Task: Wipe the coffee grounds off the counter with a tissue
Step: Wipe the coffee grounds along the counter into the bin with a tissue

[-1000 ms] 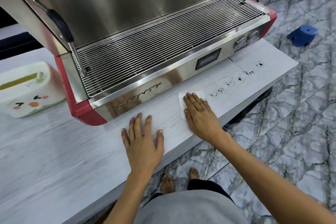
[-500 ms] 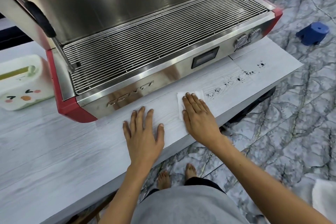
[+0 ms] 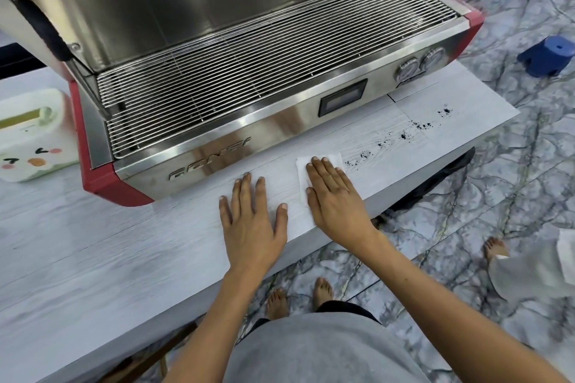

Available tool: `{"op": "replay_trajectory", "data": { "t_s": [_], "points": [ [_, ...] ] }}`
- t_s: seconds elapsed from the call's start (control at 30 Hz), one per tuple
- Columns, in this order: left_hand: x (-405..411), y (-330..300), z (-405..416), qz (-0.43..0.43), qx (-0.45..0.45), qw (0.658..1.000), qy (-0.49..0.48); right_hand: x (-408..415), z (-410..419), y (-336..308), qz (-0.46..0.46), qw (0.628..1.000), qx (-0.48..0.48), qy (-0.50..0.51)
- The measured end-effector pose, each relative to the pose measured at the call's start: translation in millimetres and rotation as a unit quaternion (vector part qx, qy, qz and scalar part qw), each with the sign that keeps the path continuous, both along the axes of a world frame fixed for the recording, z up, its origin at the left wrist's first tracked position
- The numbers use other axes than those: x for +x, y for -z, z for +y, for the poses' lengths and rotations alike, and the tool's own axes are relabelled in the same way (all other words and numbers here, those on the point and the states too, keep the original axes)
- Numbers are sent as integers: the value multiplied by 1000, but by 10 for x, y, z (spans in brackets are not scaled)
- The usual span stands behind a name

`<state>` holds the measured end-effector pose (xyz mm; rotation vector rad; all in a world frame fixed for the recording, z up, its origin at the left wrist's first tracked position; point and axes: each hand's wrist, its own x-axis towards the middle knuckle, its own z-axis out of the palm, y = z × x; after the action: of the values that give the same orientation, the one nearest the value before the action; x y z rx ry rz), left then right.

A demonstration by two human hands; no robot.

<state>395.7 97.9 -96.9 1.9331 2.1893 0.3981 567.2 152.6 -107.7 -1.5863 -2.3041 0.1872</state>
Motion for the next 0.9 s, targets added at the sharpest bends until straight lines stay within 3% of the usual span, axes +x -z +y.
{"op": "replay_trajectory", "data": {
  "t_s": [0.9],
  "points": [
    [59, -42, 4, 22, -44, 999, 13, 442, 267, -39, -12, 1000, -11, -12]
  ]
}}
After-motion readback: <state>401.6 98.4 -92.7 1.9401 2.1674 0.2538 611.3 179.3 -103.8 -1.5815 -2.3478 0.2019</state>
